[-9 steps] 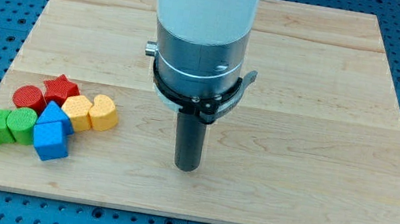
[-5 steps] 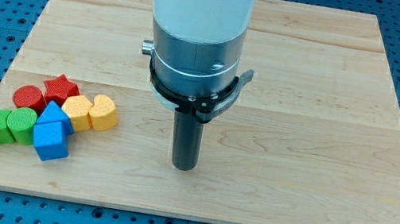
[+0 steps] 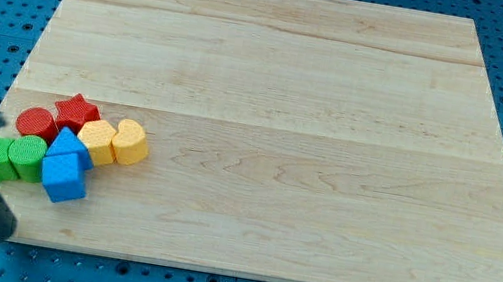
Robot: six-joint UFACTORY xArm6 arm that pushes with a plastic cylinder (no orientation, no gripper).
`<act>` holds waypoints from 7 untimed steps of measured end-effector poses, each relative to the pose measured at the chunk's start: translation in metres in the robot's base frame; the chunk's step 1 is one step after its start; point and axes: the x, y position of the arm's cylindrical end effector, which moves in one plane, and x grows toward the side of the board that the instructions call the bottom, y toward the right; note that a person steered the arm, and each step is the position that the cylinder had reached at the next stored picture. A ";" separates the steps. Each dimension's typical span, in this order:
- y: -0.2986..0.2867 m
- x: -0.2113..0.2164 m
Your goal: Move the blue triangle to the bottom right of the yellow hexagon
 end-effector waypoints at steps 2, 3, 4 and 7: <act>0.018 -0.072; 0.058 -0.074; 0.073 -0.087; 0.080 -0.146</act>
